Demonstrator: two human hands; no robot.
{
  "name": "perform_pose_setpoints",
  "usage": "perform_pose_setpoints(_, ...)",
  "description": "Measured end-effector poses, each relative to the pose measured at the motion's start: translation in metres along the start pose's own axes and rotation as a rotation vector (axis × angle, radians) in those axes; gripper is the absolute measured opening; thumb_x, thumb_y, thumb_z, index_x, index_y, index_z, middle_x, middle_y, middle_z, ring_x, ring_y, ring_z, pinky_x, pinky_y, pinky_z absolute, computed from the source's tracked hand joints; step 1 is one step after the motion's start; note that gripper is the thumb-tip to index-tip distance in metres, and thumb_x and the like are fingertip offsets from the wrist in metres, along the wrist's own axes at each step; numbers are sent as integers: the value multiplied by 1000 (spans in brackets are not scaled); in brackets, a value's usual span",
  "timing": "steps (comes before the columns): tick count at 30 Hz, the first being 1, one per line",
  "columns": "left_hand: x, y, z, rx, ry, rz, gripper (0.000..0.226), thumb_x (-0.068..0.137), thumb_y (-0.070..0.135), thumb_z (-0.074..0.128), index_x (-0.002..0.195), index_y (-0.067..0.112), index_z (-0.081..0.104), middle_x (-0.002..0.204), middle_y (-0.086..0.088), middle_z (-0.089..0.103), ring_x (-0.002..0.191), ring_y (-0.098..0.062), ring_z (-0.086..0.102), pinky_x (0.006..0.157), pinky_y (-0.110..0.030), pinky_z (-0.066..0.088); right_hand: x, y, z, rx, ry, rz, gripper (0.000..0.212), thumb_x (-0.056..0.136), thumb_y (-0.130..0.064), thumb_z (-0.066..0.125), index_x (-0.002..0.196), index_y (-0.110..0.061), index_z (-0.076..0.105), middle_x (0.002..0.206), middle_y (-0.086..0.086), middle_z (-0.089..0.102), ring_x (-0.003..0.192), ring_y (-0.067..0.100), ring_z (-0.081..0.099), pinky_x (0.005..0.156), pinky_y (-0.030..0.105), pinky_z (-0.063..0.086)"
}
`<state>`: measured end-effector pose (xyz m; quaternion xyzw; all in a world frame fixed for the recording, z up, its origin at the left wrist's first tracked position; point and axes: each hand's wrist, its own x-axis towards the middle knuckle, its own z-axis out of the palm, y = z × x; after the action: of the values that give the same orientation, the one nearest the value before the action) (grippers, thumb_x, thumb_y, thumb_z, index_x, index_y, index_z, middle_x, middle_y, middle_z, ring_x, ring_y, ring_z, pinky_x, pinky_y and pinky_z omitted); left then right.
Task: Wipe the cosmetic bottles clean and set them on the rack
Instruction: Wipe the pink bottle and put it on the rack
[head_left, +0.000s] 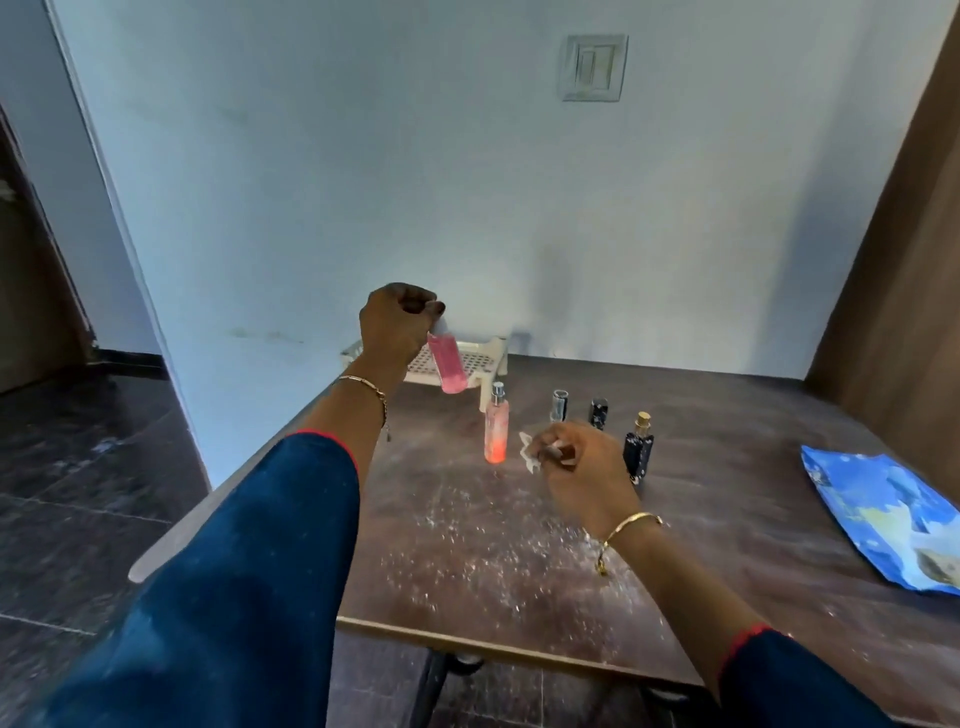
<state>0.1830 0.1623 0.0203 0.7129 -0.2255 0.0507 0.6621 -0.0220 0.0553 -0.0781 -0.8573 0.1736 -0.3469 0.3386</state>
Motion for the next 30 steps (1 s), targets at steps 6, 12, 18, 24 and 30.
perform_pose_setpoints(6,57,-21,26,76,-16,47,16,73,11,78,72,18,64,85,-10,70,85,-26,69,81,-43,58,20,11,10,91,12,58,38,73,0,75,62,-35,67,74,-15,70,72,2,65,69,18,54)
perform_pose_setpoints(12,78,-51,55,268,-48,138,15,76,12,75,89,7,68,90,-9,71,77,-13,59,73,-20,44,23,8,18,164,-83,33,38,74,9,69,65,-28,68,78,-7,72,73,3,67,66,10,50)
perform_pose_setpoints(18,92,-64,74,320,-31,134,14,79,11,71,92,7,67,94,-9,69,82,-15,59,73,-19,40,25,11,15,126,-134,-5,35,75,4,69,69,-30,68,83,-6,71,75,3,67,70,16,55)
perform_pose_setpoints(24,96,-73,86,364,-54,130,11,81,8,70,91,5,67,95,-11,69,79,-14,58,61,-7,35,28,16,15,130,-134,16,32,75,6,68,70,-25,69,81,-7,71,75,2,67,68,11,51)
perform_pose_setpoints(30,97,-76,92,402,-83,132,13,83,13,69,94,5,69,101,-10,70,92,-18,64,75,-15,39,28,19,13,116,-116,5,33,75,4,69,69,-28,70,80,-9,72,74,3,67,68,15,54)
